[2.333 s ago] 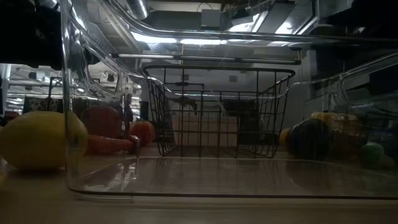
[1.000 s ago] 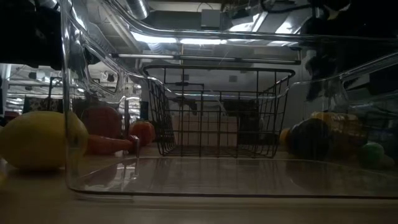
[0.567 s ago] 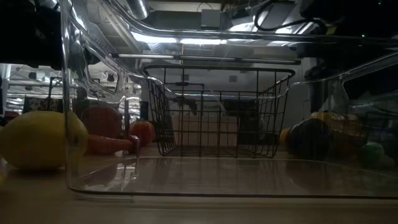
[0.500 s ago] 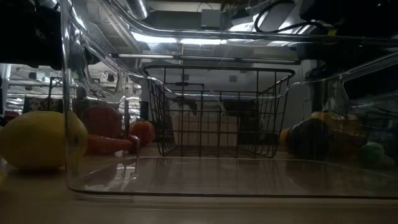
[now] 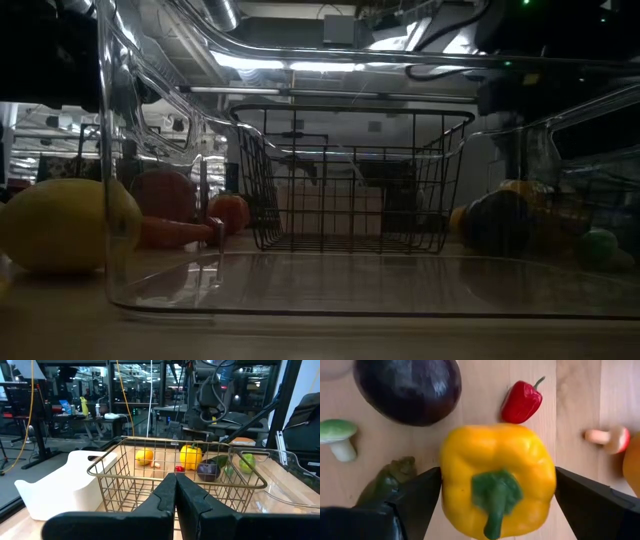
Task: Sort produce into baskets
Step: Put the yellow bell pepper into the wire basket
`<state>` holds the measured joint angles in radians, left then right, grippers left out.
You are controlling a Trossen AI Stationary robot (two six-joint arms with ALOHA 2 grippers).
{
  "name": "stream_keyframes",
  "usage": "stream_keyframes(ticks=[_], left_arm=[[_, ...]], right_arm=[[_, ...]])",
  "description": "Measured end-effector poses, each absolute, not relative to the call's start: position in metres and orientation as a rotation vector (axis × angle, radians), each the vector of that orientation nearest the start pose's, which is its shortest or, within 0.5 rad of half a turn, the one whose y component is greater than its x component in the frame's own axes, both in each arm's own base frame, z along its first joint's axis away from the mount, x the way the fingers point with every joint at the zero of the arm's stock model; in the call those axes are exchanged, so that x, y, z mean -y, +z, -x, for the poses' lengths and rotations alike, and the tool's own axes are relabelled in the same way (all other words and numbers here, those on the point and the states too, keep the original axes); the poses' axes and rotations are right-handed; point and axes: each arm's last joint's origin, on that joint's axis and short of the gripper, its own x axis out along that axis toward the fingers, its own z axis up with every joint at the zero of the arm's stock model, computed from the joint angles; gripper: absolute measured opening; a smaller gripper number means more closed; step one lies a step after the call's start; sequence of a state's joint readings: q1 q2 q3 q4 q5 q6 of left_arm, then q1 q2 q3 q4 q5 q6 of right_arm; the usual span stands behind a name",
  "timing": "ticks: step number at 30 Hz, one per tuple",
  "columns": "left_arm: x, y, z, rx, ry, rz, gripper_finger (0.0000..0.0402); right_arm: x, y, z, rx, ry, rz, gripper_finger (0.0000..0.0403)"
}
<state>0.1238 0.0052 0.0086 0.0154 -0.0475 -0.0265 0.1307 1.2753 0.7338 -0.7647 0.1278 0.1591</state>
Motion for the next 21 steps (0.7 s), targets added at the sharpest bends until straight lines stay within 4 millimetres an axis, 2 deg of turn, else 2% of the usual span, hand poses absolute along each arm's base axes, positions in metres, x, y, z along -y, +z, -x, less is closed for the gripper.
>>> stream_keyframes(ticks=[10, 21], left_arm=[[-0.0134, 0.1676, -0.0965, 0.021, 0.171, 0.025, 0.0004], [-0.0134, 0.1676, -0.0965, 0.021, 0.172, 0.026, 0.0004]], right_arm=[[-0.0244, 0.1816, -0.2107, -1.325, -0.09, 0.027, 0.0369], [-0.0245, 0.1819, -0.211, -1.32, -0.089, 0.026, 0.0306]])
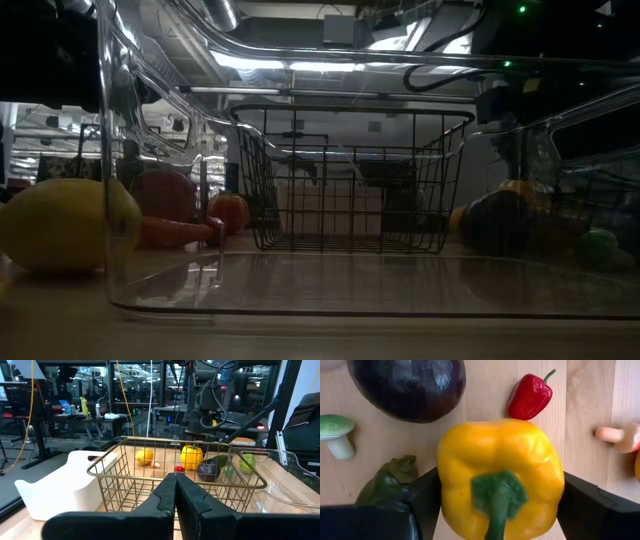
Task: Sort produce into baskets
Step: Put the yellow bell pepper into the wire basket
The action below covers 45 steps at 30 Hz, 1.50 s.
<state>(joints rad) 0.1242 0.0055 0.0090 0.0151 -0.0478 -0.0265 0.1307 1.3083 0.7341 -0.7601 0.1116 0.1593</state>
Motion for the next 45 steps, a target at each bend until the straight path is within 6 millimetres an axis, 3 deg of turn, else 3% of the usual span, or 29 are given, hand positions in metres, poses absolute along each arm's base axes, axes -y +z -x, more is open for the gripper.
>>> stream_keyframes(ticks=[6, 9, 23, 32, 40, 45], left_arm=[[-0.013, 0.168, -0.097, 0.021, 0.172, 0.026, 0.0004], [-0.013, 0.167, -0.097, 0.02, 0.171, 0.025, 0.0004], [-0.013, 0.167, -0.097, 0.02, 0.172, 0.026, 0.0004], [-0.013, 0.167, -0.097, 0.021, 0.172, 0.026, 0.0004], [-0.013, 0.168, -0.097, 0.021, 0.171, 0.025, 0.0004], [-0.013, 0.168, -0.097, 0.021, 0.171, 0.025, 0.0004]], right_arm=[[-0.024, 0.183, -0.21, -1.33, -0.09, 0.027, 0.0317], [-0.024, 0.193, -0.211, -1.353, -0.092, 0.031, 0.0319], [-0.024, 0.28, -0.224, -1.303, -0.12, 0.14, 0.032], [-0.022, 0.332, -0.232, -1.139, -0.133, 0.255, 0.0321], [-0.019, 0.345, -0.252, -0.942, -0.084, 0.344, 0.0321], [-0.002, 0.342, -0.269, -0.902, -0.094, 0.351, 0.0321]])
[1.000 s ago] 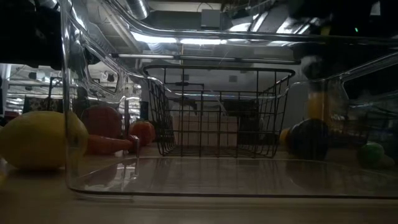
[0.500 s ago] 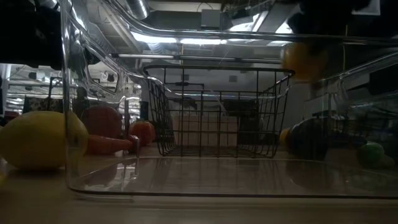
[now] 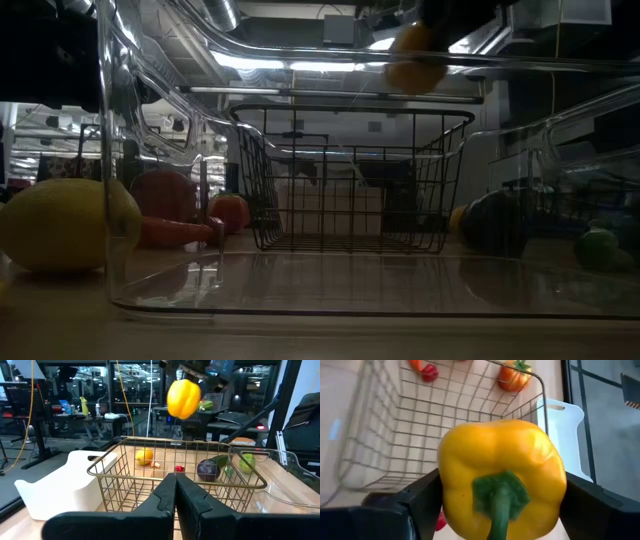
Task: Sort produce into baskets
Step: Put the yellow bell pepper into the wire basket
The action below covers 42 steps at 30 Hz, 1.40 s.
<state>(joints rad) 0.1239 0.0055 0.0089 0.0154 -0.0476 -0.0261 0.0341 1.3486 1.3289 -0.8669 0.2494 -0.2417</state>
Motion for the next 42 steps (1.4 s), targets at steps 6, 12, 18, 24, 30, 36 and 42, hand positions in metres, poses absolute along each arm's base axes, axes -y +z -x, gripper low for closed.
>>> stream_keyframes(ticks=[6, 12, 18, 24, 30, 36, 42], left_arm=[[-0.013, 0.167, -0.097, 0.021, 0.171, 0.025, 0.0004], [-0.013, 0.168, -0.097, 0.021, 0.171, 0.025, 0.0004], [-0.013, 0.168, -0.097, 0.022, 0.172, 0.025, 0.0004], [-0.013, 0.168, -0.097, 0.021, 0.171, 0.025, 0.0004], [-0.013, 0.168, -0.097, 0.021, 0.172, 0.025, 0.0004], [-0.013, 0.168, -0.097, 0.021, 0.172, 0.025, 0.0004], [-0.013, 0.168, -0.097, 0.022, 0.171, 0.025, 0.0004]], right_arm=[[0.024, 0.324, -0.296, -0.905, -0.079, 0.325, 0.0321], [0.05, 0.297, -0.323, -0.923, -0.074, 0.276, 0.0321], [0.07, 0.269, -0.343, -0.966, -0.106, 0.247, 0.0321], [0.076, 0.245, -0.354, -1.024, -0.104, 0.233, 0.0321], [0.074, 0.234, -0.359, -1.037, -0.016, 0.184, 0.0321], [0.074, 0.234, -0.361, -1.015, -0.015, 0.185, 0.0321], [0.074, 0.228, -0.363, -1.026, 0.015, 0.167, 0.0321]])
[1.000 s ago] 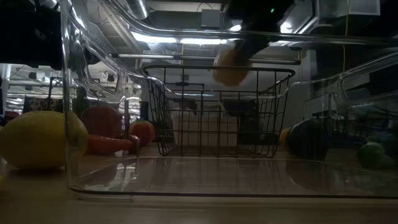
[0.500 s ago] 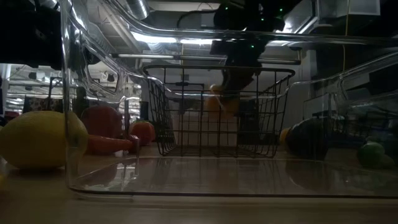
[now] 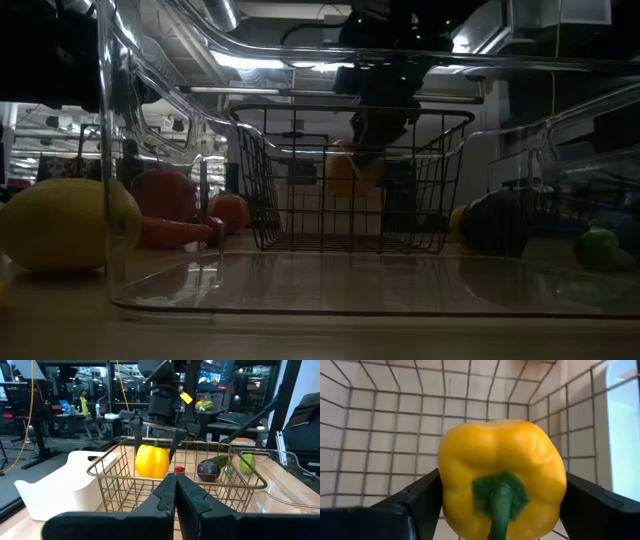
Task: Sort produce into baskets
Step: Put the yellow bell pepper into the wire basket
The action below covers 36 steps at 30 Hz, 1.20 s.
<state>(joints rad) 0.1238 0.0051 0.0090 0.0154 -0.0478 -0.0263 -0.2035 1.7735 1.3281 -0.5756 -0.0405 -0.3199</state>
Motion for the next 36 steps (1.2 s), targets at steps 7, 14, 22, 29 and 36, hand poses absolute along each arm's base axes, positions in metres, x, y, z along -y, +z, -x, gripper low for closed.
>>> stream_keyframes(ticks=[7, 14, 22, 29, 36], left_arm=[[-0.013, 0.168, -0.097, 0.022, 0.171, 0.025, 0.0004], [-0.013, 0.168, -0.097, 0.02, 0.171, 0.025, 0.0004], [-0.013, 0.168, -0.097, 0.021, 0.171, 0.025, 0.0004], [-0.013, 0.167, -0.097, 0.02, 0.172, 0.025, 0.0004], [-0.013, 0.168, -0.097, 0.02, 0.171, 0.025, 0.0004]], right_arm=[[0.074, 0.209, -0.37, -1.066, 0.063, 0.135, 0.0321], [0.075, 0.195, -0.374, -1.095, 0.074, 0.125, 0.0321], [0.075, 0.193, -0.376, -1.091, 0.074, 0.126, 0.0333], [0.075, 0.193, -0.376, -1.088, 0.074, 0.128, 0.0389], [0.075, 0.193, -0.376, -1.088, 0.074, 0.128, 0.0386]])
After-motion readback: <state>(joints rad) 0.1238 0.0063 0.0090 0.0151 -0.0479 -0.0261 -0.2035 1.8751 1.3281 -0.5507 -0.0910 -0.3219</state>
